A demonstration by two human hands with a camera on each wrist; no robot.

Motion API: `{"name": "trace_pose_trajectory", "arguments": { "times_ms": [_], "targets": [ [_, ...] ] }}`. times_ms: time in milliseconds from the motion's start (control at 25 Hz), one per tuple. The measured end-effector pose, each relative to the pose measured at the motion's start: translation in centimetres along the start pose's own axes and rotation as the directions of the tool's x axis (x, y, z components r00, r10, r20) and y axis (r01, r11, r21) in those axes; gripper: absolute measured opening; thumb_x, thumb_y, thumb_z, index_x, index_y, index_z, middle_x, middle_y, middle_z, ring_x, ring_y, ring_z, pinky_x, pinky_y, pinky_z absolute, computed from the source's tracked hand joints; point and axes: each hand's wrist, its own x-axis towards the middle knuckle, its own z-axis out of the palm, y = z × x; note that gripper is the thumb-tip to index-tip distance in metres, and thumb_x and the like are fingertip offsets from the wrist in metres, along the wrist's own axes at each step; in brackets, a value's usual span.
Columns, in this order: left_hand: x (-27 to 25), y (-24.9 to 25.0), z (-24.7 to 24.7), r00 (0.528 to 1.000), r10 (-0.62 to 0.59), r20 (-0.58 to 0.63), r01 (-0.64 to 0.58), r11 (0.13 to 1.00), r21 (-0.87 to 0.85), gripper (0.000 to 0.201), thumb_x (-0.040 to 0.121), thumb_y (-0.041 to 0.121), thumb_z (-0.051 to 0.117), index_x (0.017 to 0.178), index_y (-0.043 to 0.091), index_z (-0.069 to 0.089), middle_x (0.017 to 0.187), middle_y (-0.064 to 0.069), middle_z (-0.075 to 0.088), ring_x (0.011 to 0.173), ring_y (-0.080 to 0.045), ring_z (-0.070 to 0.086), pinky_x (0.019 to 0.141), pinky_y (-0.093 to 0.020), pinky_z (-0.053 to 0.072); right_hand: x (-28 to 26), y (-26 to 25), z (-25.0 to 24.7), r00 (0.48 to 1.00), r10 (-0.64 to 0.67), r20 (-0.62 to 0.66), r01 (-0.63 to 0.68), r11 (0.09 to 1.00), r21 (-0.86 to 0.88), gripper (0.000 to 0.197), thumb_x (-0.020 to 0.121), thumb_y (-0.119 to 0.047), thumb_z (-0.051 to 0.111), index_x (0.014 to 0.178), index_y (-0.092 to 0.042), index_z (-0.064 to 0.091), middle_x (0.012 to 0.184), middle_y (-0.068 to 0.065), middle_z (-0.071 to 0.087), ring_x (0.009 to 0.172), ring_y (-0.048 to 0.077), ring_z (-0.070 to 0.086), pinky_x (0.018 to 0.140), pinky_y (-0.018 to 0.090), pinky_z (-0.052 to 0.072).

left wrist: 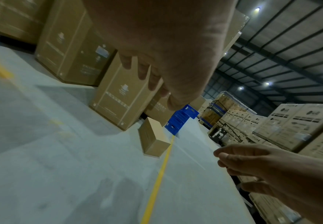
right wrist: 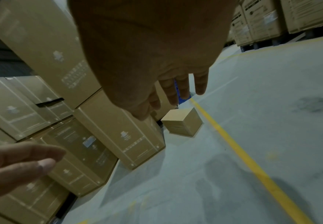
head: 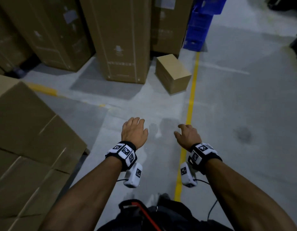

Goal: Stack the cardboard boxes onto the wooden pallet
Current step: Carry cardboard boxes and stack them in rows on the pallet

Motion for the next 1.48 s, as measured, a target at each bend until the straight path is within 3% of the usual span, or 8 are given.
{"name": "trace_pose_trajectory", "arguments": {
  "times_ms": [200, 400, 520, 720, 880, 1040, 1240, 1480],
  "targets": [
    [8.8, 8.7, 0.7, 0.998, 0.06, 0.001, -0.06, 0.998, 0.011, 0.046, 0.099, 0.037, 0.045, 0.139, 0.014, 0.048, 0.146, -0.006, 0.047, 0.136, -0.026, 0.037, 0.112, -0.037, 0.028, 5.8, 6.9, -5.4, 0.999, 0.051, -0.005, -0.051, 0.999, 0.014, 0.051, 0.102, -0.042, 0.046, 0.146, -0.016, 0.043, 0.148, 0.016, 0.042, 0.134, 0.039, 0.04, 0.105, 0.045, 0.038],
    [16.8, 13.7, 2.1, 0.993, 0.114, 0.028, -0.114, 0.993, -0.011, 0.045, 0.097, 0.034, 0.049, 0.136, 0.011, 0.053, 0.141, -0.008, 0.053, 0.131, -0.027, 0.043, 0.11, -0.039, 0.033, 11.9, 11.1, -9.2, 0.995, 0.103, -0.013, -0.101, 0.992, 0.072, 0.051, 0.102, -0.042, 0.046, 0.147, -0.018, 0.041, 0.149, 0.015, 0.04, 0.136, 0.038, 0.037, 0.108, 0.047, 0.037],
    [22.6, 15.6, 3.8, 0.991, 0.125, 0.058, -0.123, 0.992, -0.038, 0.047, 0.098, 0.035, 0.047, 0.139, 0.012, 0.05, 0.144, -0.007, 0.05, 0.135, -0.026, 0.039, 0.111, -0.038, 0.03, 16.9, 13.2, -11.1, 0.99, 0.136, -0.025, -0.134, 0.988, 0.073, 0.052, 0.103, -0.042, 0.045, 0.148, -0.017, 0.041, 0.15, 0.014, 0.04, 0.136, 0.038, 0.037, 0.109, 0.047, 0.038],
    [36.5, 18.1, 5.9, 0.987, 0.139, 0.078, -0.134, 0.988, -0.072, 0.048, 0.1, 0.036, 0.044, 0.143, 0.013, 0.045, 0.148, -0.007, 0.045, 0.137, -0.025, 0.036, 0.112, -0.036, 0.026, 29.2, 15.7, -15.8, 0.981, 0.18, -0.068, -0.176, 0.982, 0.063, 0.052, 0.102, -0.043, 0.046, 0.147, -0.017, 0.042, 0.149, 0.015, 0.042, 0.135, 0.038, 0.039, 0.107, 0.047, 0.039],
    [48.4, 20.2, 5.1, 0.984, 0.157, 0.085, -0.151, 0.986, -0.072, 0.048, 0.1, 0.035, 0.045, 0.142, 0.012, 0.045, 0.148, -0.007, 0.046, 0.137, -0.025, 0.037, 0.112, -0.036, 0.027, 38.6, 16.2, -20.6, 0.974, 0.215, -0.073, -0.21, 0.975, 0.068, 0.052, 0.102, -0.042, 0.045, 0.147, -0.018, 0.042, 0.15, 0.014, 0.042, 0.136, 0.037, 0.038, 0.108, 0.047, 0.038],
    [57.0, 22.4, 3.9, 0.982, 0.166, 0.088, -0.161, 0.985, -0.061, 0.045, 0.099, 0.036, 0.046, 0.136, 0.012, 0.05, 0.144, -0.009, 0.05, 0.134, -0.027, 0.04, 0.111, -0.04, 0.032, 46.3, 16.7, -24.8, 0.975, 0.209, -0.073, -0.203, 0.976, 0.084, 0.052, 0.102, -0.042, 0.046, 0.147, -0.018, 0.042, 0.15, 0.013, 0.042, 0.136, 0.036, 0.039, 0.109, 0.047, 0.038],
    [67.3, 24.0, 5.5, 0.989, 0.097, 0.115, -0.089, 0.993, -0.072, 0.043, 0.097, 0.034, 0.049, 0.132, 0.009, 0.052, 0.142, -0.011, 0.051, 0.132, -0.029, 0.042, 0.109, -0.041, 0.035, 58.3, 19.2, -27.5, 0.983, 0.176, -0.05, -0.172, 0.981, 0.087, 0.052, 0.101, -0.042, 0.046, 0.147, -0.017, 0.042, 0.149, 0.016, 0.043, 0.135, 0.038, 0.04, 0.109, 0.047, 0.038],
    [81.0, 26.9, 7.2, 0.988, -0.092, 0.126, 0.107, 0.987, -0.118, 0.045, 0.099, 0.032, 0.048, 0.139, 0.01, 0.048, 0.144, -0.011, 0.049, 0.134, -0.029, 0.04, 0.11, -0.037, 0.031, 75.8, 22.5, -31.5, 0.995, 0.041, 0.096, -0.046, 0.998, 0.052, 0.054, 0.103, -0.041, 0.045, 0.149, -0.015, 0.04, 0.149, 0.018, 0.042, 0.134, 0.039, 0.04, 0.109, 0.046, 0.038]
  ]
}}
